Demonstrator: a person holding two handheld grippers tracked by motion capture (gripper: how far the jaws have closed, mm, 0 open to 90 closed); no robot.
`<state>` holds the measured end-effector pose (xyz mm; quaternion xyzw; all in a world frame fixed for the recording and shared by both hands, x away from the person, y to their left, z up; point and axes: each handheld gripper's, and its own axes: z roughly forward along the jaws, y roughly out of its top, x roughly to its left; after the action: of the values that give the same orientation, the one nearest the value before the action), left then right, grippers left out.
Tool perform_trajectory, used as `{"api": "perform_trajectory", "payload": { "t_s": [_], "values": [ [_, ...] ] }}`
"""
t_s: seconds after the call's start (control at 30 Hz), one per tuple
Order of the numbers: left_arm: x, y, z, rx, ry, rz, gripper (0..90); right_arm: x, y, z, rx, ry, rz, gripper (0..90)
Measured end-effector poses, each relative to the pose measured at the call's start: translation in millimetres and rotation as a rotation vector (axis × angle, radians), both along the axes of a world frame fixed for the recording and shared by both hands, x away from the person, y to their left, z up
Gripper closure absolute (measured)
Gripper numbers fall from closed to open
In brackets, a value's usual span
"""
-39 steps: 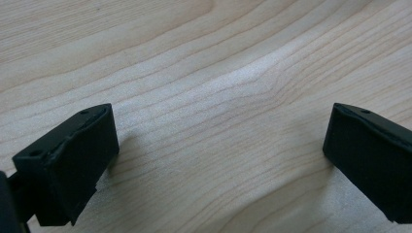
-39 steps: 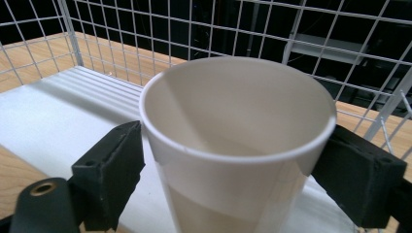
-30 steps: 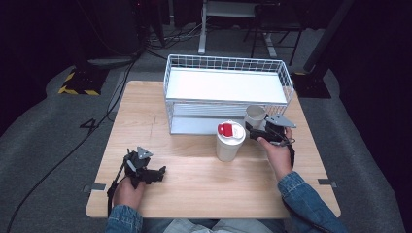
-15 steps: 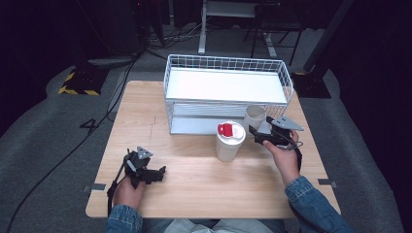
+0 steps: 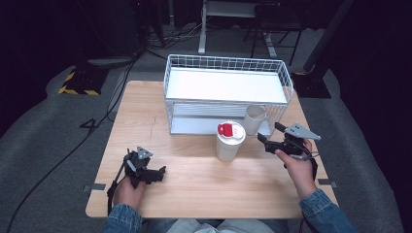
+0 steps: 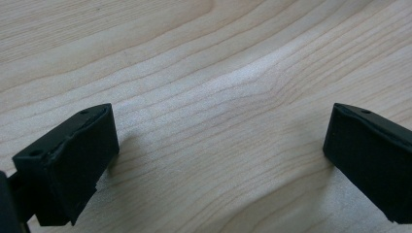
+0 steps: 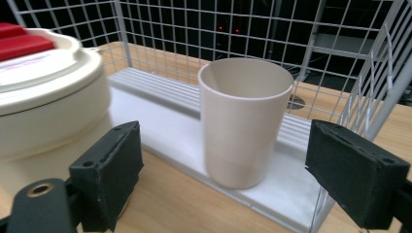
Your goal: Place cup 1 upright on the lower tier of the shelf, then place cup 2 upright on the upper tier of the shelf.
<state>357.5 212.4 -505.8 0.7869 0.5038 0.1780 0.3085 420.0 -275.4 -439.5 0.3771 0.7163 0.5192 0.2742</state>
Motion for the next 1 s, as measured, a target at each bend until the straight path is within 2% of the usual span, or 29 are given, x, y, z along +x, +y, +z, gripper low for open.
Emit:
{"api": "perform_trajectory", "payload": {
  "t_s": [0.03,0.2,0.33,0.5,0.6,0.63,0.8,1.0],
  "values": [
    [0.0,0.0,0.0,0.000,0.000,0.000,0.0,-6.9,-1.9,1.3,0.003,0.000,0.008,13.6],
    [0.0,0.0,0.0,0.000,0.000,0.000,0.0,-20.4,-6.1,3.6,0.010,0.013,0.023,13.6],
    [0.0,-0.1,0.0,0.000,0.000,0.000,0.0,-32.0,-8.0,4.2,-0.002,0.019,0.023,13.6],
    [0.0,-0.1,0.0,0.000,0.000,0.000,0.0,-48.0,-4.9,3.8,-0.015,0.034,0.081,13.6],
    [0.0,0.0,0.0,0.001,0.000,0.000,0.0,-52.0,-2.2,3.9,-0.023,0.041,0.101,13.6],
    [0.0,0.0,0.0,0.001,0.000,0.000,0.0,-54.9,1.0,4.7,-0.036,0.049,0.129,13.6],
    [0.0,0.0,0.1,0.001,0.000,0.000,0.0,-56.5,12.4,5.2,-0.033,0.072,0.192,13.5],
    [0.0,0.0,0.0,0.000,0.000,0.000,0.0,-53.3,24.7,4.9,-0.028,0.080,0.226,13.5]
  ]
}}
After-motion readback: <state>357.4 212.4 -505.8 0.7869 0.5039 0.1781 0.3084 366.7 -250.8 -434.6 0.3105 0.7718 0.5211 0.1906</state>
